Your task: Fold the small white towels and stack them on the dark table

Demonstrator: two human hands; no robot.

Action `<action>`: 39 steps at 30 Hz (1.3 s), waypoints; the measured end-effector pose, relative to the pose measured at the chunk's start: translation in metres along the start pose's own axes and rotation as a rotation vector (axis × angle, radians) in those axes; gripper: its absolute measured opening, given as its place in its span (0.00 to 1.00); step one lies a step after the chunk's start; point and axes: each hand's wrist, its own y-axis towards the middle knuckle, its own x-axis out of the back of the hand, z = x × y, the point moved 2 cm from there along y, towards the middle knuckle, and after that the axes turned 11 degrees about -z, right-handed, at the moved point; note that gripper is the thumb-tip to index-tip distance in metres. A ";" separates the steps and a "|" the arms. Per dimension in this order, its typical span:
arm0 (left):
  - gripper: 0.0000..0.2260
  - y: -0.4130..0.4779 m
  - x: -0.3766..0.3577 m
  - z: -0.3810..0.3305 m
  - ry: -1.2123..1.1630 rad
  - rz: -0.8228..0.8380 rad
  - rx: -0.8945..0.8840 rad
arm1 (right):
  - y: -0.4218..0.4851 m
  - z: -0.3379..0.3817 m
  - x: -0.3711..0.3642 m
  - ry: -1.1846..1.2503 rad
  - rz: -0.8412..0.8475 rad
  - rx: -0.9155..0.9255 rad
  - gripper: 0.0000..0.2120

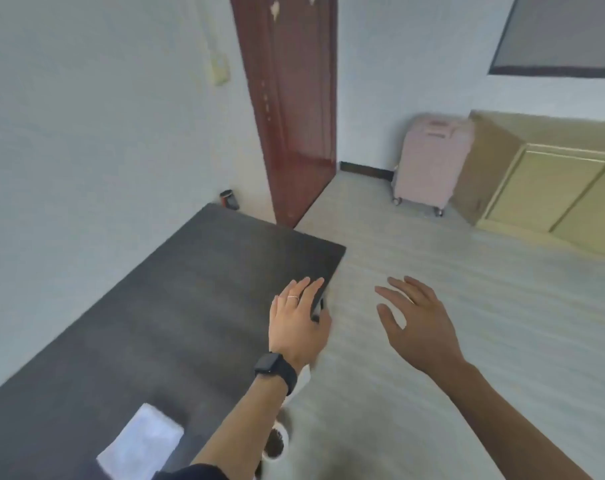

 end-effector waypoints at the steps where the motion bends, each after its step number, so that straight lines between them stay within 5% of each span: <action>1: 0.24 0.017 -0.011 -0.036 -0.031 -0.018 -0.067 | 0.010 -0.027 0.025 -0.029 -0.057 -0.022 0.17; 8: 0.25 0.107 -0.073 -0.272 -0.213 -0.064 -0.436 | 0.068 -0.179 0.184 -0.164 -0.350 -0.205 0.17; 16: 0.25 0.192 -0.144 -0.450 -0.253 -0.068 -0.638 | 0.140 -0.306 0.304 -0.329 -0.517 -0.283 0.20; 39: 0.26 0.433 -0.464 -0.832 -0.328 0.108 -0.882 | 0.359 -0.733 0.430 -0.516 -0.651 -0.459 0.18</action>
